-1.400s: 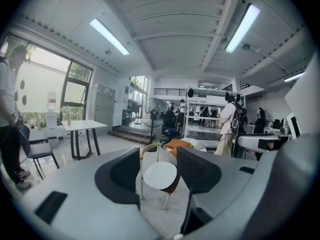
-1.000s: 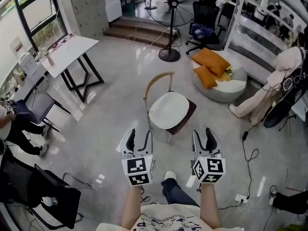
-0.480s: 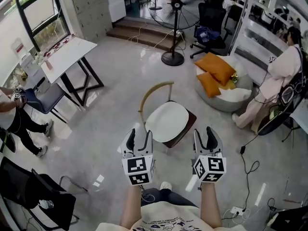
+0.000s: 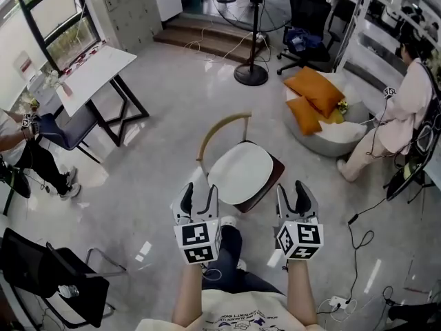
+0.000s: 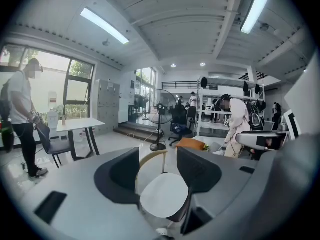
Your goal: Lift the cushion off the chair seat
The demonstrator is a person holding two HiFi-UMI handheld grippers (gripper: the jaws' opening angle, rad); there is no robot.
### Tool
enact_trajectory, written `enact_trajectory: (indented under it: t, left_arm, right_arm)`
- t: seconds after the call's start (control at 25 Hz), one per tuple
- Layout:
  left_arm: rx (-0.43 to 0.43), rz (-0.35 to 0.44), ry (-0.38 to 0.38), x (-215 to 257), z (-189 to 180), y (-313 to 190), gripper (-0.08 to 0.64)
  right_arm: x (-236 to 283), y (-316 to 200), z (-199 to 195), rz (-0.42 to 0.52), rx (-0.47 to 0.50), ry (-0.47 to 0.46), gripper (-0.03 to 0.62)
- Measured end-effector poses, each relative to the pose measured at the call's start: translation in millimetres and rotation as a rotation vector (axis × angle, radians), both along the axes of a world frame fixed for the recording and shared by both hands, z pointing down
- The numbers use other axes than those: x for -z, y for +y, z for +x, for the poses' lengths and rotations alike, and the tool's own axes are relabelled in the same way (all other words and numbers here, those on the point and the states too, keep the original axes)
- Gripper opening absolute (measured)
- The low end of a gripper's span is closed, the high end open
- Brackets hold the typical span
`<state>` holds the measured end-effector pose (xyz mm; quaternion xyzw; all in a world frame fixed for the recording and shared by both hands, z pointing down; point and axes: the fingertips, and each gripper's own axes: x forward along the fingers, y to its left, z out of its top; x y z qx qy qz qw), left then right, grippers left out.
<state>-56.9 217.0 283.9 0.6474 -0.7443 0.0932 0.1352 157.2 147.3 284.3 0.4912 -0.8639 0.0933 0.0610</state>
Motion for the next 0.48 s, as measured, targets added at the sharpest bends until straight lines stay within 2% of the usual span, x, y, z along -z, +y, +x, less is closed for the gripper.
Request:
enact_trajectory:
  t: [0.28,0.48]
  left_arm:
    - [-0.017,-0.026,0.009,-24,-18,-63,0.232]
    - [-0.045,-0.061,0.015,-39,-33,-127,0.232]
  right_arm:
    - [-23,-60,-20,-0.027,-0.011,0.015,0.235]
    - [-39,-118,-37,-0.058,-0.026,0.026,0.242]
